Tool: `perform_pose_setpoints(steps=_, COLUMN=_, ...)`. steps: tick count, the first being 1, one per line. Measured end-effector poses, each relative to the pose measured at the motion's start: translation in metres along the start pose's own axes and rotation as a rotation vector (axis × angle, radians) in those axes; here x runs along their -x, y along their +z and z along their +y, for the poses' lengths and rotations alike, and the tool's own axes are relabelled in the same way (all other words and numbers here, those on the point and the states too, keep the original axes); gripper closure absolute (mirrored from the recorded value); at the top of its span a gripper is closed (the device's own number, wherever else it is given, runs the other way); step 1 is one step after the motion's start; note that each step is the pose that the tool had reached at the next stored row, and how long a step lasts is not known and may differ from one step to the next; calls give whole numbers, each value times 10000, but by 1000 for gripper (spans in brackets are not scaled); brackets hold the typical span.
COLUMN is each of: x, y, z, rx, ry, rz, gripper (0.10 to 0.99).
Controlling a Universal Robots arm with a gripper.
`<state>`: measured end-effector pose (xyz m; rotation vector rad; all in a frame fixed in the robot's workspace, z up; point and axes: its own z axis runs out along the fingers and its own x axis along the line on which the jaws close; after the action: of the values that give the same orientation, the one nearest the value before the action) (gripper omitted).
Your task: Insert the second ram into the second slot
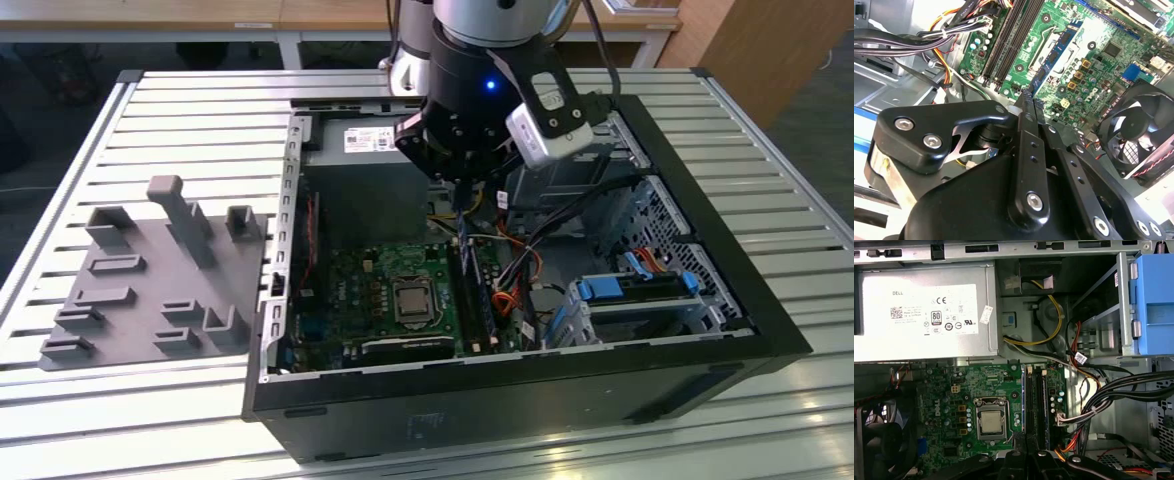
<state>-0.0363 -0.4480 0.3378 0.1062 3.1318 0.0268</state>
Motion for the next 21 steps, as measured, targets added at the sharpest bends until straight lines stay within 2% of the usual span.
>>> perform_pose_setpoints(steps=21, x=0, y=47, z=-1, rx=-1, ry=0, rz=0, gripper=969)
